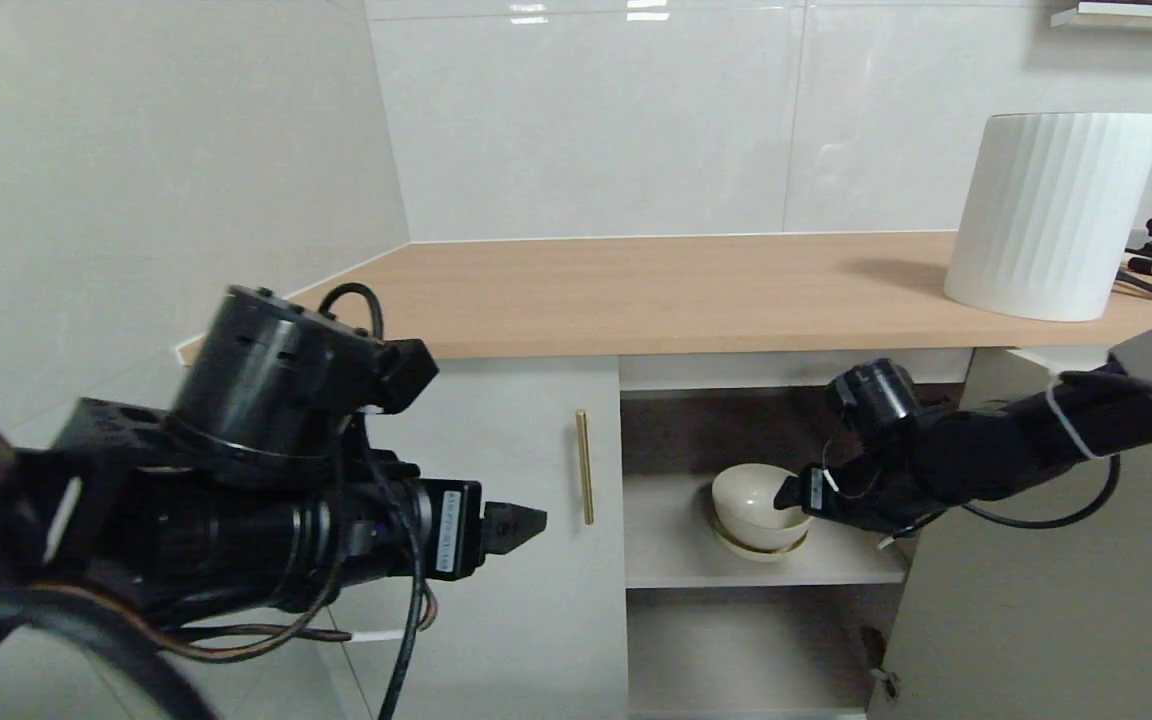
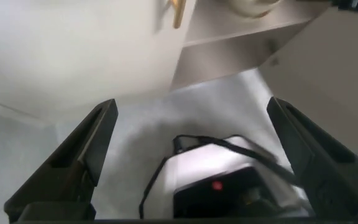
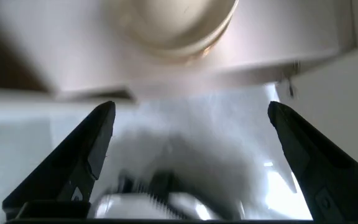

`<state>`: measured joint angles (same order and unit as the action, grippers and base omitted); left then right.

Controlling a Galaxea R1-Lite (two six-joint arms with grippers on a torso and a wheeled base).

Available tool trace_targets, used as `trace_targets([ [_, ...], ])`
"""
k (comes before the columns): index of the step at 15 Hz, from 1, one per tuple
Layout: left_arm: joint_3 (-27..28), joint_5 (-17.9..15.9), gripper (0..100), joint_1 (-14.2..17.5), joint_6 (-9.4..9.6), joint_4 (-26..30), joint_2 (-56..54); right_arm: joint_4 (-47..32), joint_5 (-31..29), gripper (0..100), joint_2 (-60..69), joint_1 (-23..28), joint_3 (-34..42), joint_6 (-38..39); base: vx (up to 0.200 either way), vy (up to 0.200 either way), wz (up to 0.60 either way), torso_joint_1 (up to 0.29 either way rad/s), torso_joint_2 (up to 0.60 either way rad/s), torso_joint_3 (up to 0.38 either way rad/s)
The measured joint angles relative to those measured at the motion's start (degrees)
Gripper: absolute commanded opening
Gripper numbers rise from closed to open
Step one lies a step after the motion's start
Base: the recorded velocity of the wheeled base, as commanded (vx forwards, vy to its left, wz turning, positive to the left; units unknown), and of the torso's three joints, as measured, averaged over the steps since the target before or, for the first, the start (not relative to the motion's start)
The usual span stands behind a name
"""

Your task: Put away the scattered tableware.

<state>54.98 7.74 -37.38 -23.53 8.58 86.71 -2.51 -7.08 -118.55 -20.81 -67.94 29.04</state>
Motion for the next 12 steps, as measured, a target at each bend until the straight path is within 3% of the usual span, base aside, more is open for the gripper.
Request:
trace_targets([
  [2,-2.6,-2.8,100,0.3,-0.01,-0.1,-6.0,-3.9,0.7,100,6.4,-2.3,1.5,-0.1,0.0,0.0,0.0,0.0,0.0,0.0],
  [6,-6.6,-4.4,100,1.5,-0.11,-0.2,-16.2,-8.2,6.3,100,21.0,-5.0,7.9,-0.7,0.0,0.0,0.0,0.0,0.0,0.0],
  [12,-8.5,-7.8,100,12.6,0.11,-0.2,-22.5,-15.7,9.4,100,41.3,-8.0,18.4,-6.4,0.0,0.0,0.0,0.0,0.0,0.0],
])
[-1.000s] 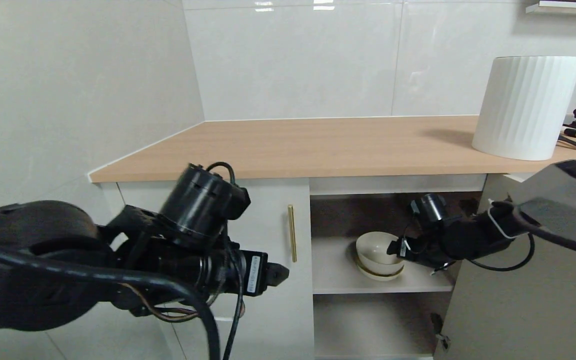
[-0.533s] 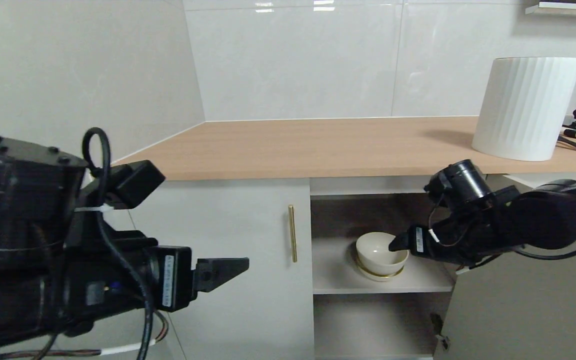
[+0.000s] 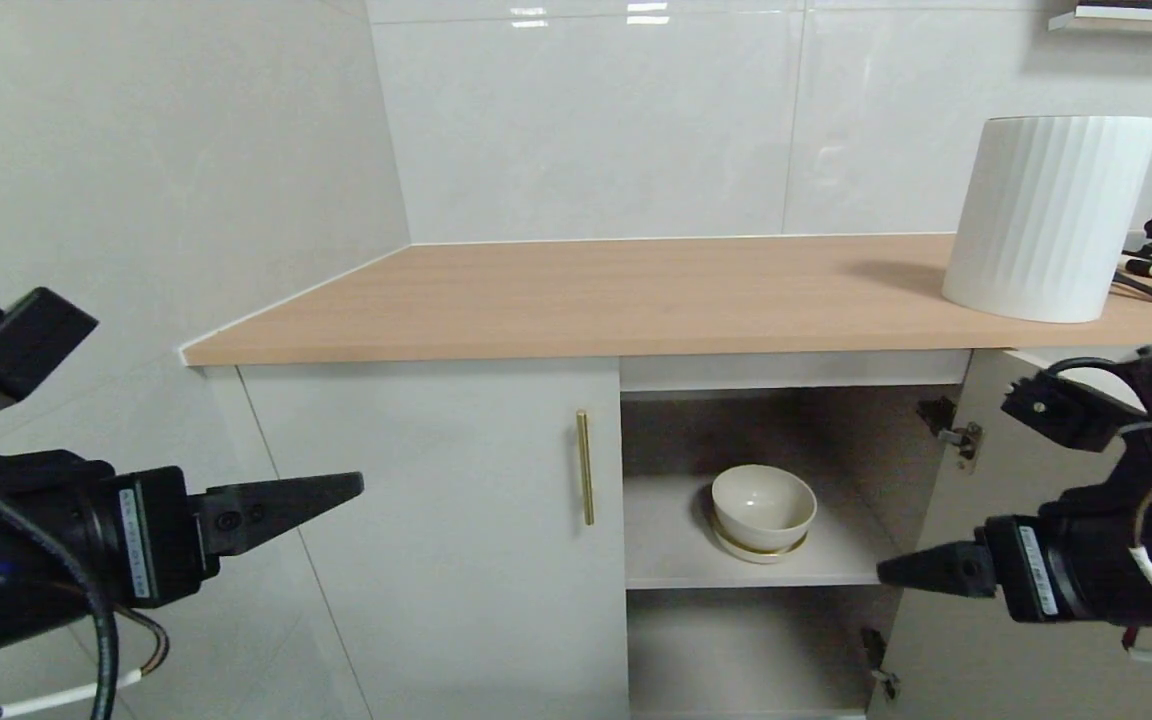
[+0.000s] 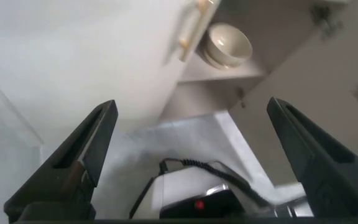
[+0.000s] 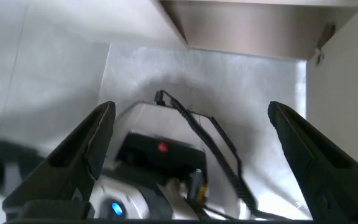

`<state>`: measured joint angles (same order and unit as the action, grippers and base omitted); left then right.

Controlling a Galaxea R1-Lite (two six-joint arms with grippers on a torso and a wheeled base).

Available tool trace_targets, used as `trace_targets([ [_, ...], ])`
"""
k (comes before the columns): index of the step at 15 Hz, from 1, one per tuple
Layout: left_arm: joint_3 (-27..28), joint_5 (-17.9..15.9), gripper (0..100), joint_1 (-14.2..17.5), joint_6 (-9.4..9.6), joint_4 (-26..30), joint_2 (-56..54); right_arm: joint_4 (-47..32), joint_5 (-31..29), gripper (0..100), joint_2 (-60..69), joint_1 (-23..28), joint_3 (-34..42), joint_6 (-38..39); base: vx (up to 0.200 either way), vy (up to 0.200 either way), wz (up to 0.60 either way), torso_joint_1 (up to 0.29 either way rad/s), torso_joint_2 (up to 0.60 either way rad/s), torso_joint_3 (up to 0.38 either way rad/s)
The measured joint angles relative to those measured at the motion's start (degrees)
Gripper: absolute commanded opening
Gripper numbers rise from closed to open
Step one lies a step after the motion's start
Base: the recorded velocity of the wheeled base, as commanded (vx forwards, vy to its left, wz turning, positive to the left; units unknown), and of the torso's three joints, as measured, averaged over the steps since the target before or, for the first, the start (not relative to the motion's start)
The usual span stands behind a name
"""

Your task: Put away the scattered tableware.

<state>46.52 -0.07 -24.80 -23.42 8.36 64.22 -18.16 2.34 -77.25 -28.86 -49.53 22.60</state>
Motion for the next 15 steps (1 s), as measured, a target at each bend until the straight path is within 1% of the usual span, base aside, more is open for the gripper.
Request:
trace_targets([
  [2,0.1,-0.1,100,0.8,0.11,0.0,-0.2,-0.2,-0.1,100,3.8,-0.5,3.1,-2.0,-0.2,0.0,0.0,0.0,0.0,-0.002],
  [4,0.0,-0.1,100,1.0,0.05,0.0,0.2,-0.1,-0.3,100,5.8,-0.6,4.5,-2.1,-0.2,0.0,0.0,0.012,0.0,0.0],
  [9,-0.6,-0.1,100,-0.3,0.1,0.2,0.6,-0.2,-0.6,100,7.0,-0.7,5.2,-2.0,-0.2,0.0,0.0,0.003,0.0,0.004],
  [15,-1.1,-0.1,100,-0.6,0.16,0.3,0.7,-0.1,-2.2,100,5.5,-0.6,5.1,-1.7,-0.2,0.0,0.0,0.002,0.0,0.002],
])
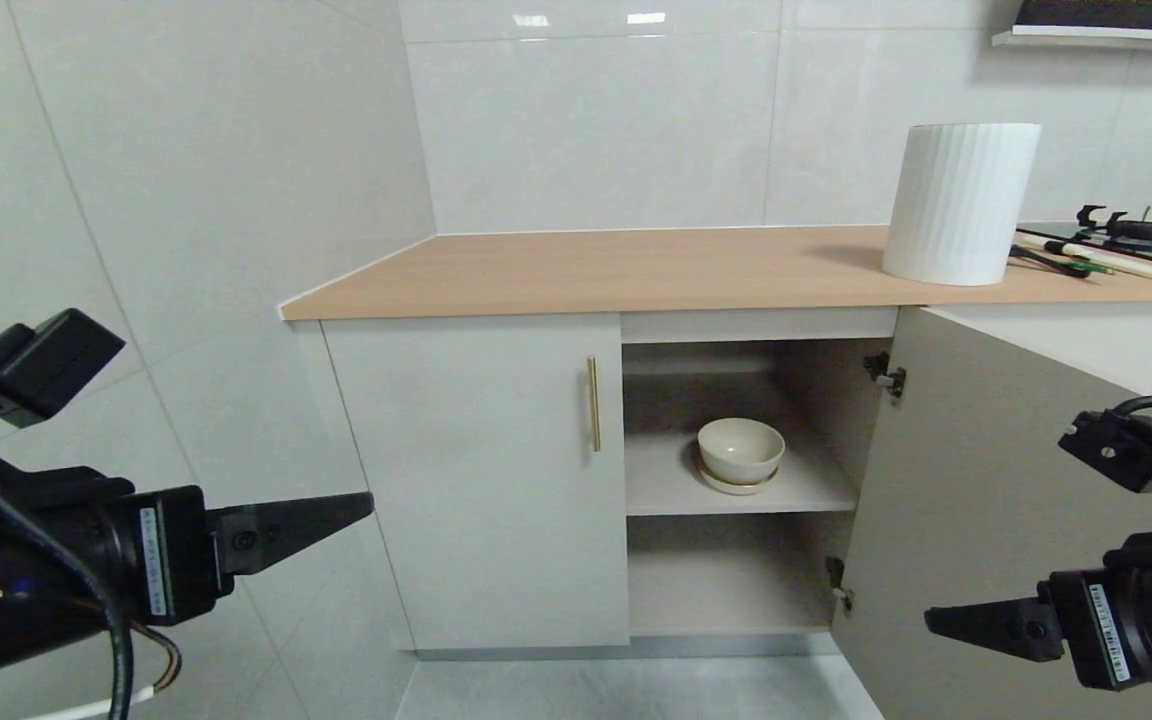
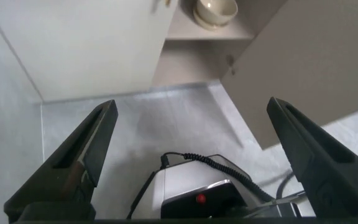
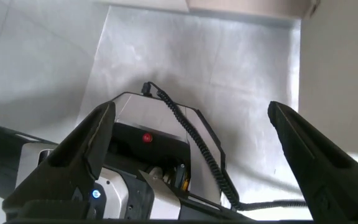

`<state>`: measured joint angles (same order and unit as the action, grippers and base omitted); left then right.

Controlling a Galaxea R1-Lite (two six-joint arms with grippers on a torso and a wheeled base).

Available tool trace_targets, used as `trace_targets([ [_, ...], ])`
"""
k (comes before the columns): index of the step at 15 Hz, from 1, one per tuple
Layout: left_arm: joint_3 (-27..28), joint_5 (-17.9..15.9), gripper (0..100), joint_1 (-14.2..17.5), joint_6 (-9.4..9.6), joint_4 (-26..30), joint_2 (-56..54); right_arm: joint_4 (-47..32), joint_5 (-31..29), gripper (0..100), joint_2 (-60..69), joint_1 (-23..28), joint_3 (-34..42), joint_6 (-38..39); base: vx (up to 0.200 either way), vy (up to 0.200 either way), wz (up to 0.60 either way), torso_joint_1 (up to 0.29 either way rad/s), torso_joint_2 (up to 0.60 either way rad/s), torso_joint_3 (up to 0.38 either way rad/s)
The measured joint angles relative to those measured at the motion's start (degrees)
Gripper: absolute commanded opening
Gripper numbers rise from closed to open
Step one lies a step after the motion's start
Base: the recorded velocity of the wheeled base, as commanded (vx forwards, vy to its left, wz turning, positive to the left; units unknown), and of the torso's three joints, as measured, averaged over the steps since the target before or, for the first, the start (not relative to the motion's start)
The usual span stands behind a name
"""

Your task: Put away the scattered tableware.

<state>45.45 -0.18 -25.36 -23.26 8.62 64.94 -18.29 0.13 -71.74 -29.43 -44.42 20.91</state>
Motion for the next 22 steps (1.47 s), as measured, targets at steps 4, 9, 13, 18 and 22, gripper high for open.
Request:
trace_targets([
  [4,-0.4,-0.1,100,-0.2,0.0,0.0,0.3,0.2,-0.1,100,-1.2,0.2,-0.3,0.7,-0.2,0.0,0.0,0.006,0.0,0.0],
  [9,-0.6,-0.1,100,-0.4,0.0,-0.1,0.5,0.2,-2.3,100,-2.7,0.4,-1.9,4.1,0.0,0.0,0.0,0.0,0.0,0.0],
  [13,-0.7,-0.1,100,-0.4,0.0,-0.1,0.9,0.1,-2.4,100,-3.2,0.4,-2.3,4.3,0.0,0.0,0.0,0.0,0.0,0.0],
  [18,-0.7,0.0,100,-0.4,0.39,0.0,1.0,-0.1,-6.3,100,-3.9,0.4,-2.2,4.3,0.0,-0.12,0.0,0.001,0.0,0.002],
  [22,-0.7,0.0,100,-0.4,0.84,-0.1,1.1,-0.8,-8.3,100,-5.7,0.7,-2.0,4.2,0.0,-0.2,0.0,0.008,0.0,0.001],
])
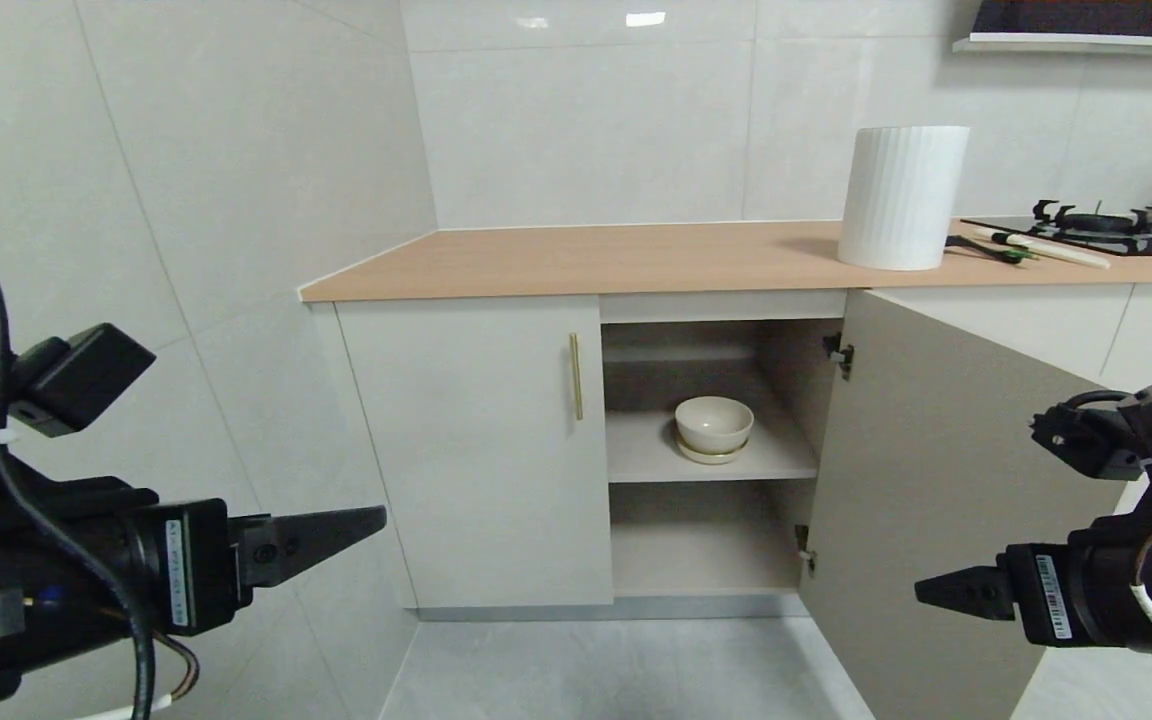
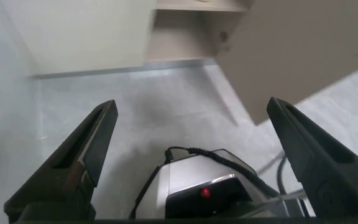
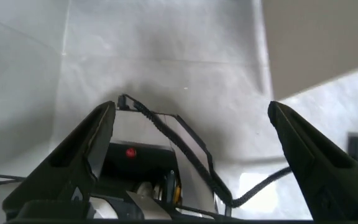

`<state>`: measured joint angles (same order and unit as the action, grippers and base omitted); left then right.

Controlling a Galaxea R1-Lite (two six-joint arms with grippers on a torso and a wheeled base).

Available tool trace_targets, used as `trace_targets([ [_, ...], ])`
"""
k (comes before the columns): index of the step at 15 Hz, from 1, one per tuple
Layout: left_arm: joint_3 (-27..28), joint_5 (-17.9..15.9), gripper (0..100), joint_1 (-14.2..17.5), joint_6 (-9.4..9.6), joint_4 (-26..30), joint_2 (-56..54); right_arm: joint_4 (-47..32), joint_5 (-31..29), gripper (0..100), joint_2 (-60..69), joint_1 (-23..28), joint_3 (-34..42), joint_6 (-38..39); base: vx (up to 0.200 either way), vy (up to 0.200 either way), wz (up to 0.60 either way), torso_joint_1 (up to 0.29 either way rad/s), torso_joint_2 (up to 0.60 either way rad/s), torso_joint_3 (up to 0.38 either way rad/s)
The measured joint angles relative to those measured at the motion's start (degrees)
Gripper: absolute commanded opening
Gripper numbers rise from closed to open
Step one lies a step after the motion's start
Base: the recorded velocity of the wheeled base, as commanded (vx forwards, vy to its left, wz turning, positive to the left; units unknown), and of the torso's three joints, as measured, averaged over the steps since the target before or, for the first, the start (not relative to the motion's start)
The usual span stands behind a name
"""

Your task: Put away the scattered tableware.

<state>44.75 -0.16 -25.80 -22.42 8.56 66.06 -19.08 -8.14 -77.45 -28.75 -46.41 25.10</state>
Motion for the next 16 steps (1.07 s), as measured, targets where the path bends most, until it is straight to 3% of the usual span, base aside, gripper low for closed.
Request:
trace_targets([
  [5,0.0,0.0,100,0.1,0.01,0.0,0.0,-1.9,-0.8,100,-0.9,2.8,-0.5,-0.5,0.0,-0.2,0.0,0.001,0.0,0.001],
  [10,-0.1,-0.1,100,0.1,0.01,0.0,0.1,-3.7,-4.5,100,-2.1,7.3,-1.0,-3.0,0.0,0.0,0.0,0.0,0.0,0.0],
  [16,-0.1,0.0,100,0.1,0.0,-0.1,0.1,-3.1,-8.4,100,-5.7,20.7,-3.2,-6.6,0.0,0.0,0.0,0.0,0.0,0.0],
])
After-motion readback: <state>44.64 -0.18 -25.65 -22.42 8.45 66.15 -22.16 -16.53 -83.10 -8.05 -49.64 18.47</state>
